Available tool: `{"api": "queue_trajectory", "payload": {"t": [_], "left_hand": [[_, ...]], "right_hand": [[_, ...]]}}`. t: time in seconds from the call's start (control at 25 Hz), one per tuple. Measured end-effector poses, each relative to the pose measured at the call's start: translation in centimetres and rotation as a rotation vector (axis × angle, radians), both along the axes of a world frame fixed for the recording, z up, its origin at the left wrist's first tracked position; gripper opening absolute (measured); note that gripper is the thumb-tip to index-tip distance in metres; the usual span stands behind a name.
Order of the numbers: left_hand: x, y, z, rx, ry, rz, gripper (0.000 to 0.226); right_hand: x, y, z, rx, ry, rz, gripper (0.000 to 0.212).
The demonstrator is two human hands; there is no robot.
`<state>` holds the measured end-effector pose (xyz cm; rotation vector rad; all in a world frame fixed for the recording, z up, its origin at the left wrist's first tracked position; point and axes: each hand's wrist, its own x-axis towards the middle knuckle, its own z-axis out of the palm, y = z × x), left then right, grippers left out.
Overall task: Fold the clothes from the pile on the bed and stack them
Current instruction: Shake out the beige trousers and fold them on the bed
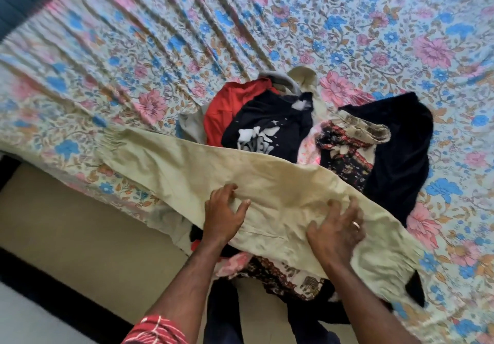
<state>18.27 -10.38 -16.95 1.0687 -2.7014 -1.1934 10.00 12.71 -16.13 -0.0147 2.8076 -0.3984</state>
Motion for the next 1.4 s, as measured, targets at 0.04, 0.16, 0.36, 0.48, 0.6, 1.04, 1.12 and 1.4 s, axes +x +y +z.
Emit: {"api": "queue_trajectory", "payload": {"t": [0.04, 0.16, 0.36, 0.48, 0.6, 1.04, 1.12, 1.4], "left_hand": [[0.3, -2.2, -0.2, -0.047, 0.008, 0.024, 0.04], [1.8, -7.8, -1.2, -0.032, -0.064, 0.212, 0.034], [6.0, -17.8, -4.0, 0.307, -0.141, 0.571, 0.032], [5.8, -23.3, -4.6, 0.572, -0.079, 0.9, 0.035], [5.2, -28.1, -5.3, 0.678, 0.013, 1.119, 0.046], [4.1, -36.6, -3.2, 0.657, 0.105, 0.969, 0.014], [3.1, -34.7, -0.7, 0.488, 0.202, 0.779, 0.026], [0.1, -16.4, 6.4, 0.046, 0.503, -0.287, 0.041]], "right_hand": [[0.6, -3.3, -0.1, -0.042, 0.025, 0.091, 0.061], [2.9, -13.0, -0.4, -0.108, 0.105, 0.475, 0.051], [5.6, -27.4, -1.4, -0.034, -0.041, 0.846, 0.054], [5.2, -32.2, -2.8, 0.055, -0.144, 0.867, 0.063], [4.4, -33.7, -4.6, 0.104, -0.197, 0.862, 0.069], [3.8, -33.8, -6.7, -0.033, -0.217, 0.822, 0.068], [3.1, -34.2, -4.7, -0.338, -0.301, 0.498, 0.057], [-3.2, -26.3, 4.9, -1.5, -0.921, -0.511, 0.087]]}}
